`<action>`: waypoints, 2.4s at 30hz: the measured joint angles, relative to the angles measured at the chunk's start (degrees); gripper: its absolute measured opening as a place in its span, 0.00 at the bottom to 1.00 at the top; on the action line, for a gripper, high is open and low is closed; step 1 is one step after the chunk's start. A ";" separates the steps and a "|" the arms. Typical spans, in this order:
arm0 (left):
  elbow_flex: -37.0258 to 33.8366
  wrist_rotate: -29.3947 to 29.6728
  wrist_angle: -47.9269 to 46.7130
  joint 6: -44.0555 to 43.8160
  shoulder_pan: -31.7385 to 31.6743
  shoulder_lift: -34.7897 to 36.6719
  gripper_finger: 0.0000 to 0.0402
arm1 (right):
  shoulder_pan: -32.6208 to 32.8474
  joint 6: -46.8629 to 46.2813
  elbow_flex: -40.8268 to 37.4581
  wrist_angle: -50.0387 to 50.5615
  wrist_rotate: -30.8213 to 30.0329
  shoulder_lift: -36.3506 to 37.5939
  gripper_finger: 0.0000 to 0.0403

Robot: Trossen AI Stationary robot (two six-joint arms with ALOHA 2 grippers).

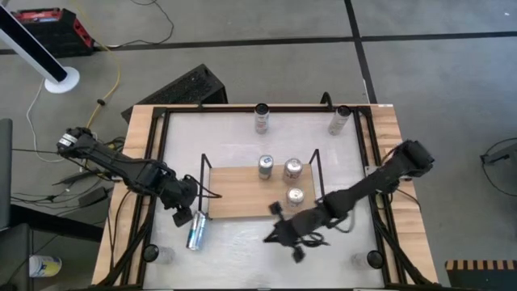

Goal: Place canned beverage on shelf
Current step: Put the blue soda can on the shelf aligned with the other blue soda can

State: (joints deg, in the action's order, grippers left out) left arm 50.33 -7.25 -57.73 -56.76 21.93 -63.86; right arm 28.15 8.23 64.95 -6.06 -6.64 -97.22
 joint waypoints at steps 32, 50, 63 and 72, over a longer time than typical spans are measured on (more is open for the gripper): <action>0.02 3.43 7.80 -9.99 5.00 -0.04 0.69 | -1.17 -2.25 34.09 43.84 -1.03 -18.41 0.06; 0.22 1.44 18.04 -20.98 12.87 -11.76 0.69 | -1.33 -1.94 34.05 44.09 -0.98 -18.46 0.06; -0.08 0.99 19.31 -19.02 15.77 -12.09 0.69 | -1.26 -2.08 34.05 44.68 -0.96 -18.46 0.06; -0.04 4.87 21.22 -26.50 17.41 -16.67 0.69 | -1.30 -2.20 34.05 44.62 -0.92 -18.46 0.06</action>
State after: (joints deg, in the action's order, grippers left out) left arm 50.28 -2.38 -36.51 -83.25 39.34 -80.53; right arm 26.85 6.02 99.00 38.57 -7.56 -115.68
